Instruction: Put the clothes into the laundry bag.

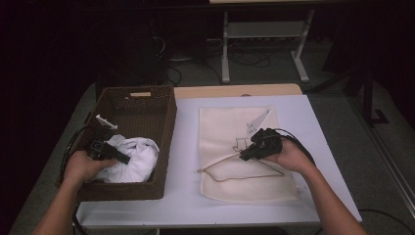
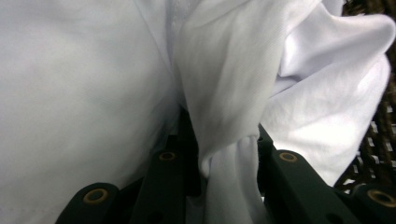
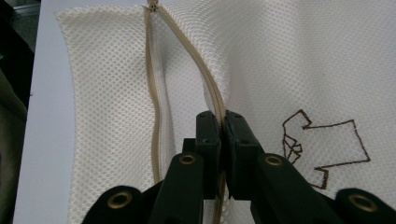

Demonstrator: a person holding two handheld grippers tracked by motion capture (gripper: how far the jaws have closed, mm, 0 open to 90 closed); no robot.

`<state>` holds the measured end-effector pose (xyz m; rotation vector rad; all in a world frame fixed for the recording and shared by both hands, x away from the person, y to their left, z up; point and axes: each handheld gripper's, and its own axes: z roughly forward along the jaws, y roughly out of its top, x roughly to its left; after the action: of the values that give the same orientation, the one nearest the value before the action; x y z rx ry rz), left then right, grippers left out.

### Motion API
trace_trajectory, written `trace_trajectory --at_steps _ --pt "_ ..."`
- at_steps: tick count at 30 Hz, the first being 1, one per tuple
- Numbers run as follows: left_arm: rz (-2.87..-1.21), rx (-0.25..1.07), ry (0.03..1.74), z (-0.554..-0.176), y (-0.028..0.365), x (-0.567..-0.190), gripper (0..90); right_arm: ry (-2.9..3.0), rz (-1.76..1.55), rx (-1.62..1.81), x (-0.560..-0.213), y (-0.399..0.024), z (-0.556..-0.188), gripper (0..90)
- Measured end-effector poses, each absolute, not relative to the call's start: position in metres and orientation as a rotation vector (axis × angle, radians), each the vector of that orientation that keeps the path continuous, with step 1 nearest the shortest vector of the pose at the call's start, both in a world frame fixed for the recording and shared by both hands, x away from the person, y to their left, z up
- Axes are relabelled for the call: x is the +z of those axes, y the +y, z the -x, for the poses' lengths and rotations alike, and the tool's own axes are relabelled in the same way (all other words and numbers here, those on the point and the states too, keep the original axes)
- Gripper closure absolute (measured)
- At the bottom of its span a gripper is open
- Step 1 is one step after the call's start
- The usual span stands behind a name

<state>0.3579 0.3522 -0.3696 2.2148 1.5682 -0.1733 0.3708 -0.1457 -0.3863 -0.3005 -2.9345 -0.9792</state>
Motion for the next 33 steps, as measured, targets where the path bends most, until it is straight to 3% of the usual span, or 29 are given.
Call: trace_trajectory --at_steps 33 --pt "-1.761 -0.312 1.445 -0.346 0.393 -0.331 75.5 -2.925 0.327 -1.025 -0.374 -0.156 -0.382 84.4"
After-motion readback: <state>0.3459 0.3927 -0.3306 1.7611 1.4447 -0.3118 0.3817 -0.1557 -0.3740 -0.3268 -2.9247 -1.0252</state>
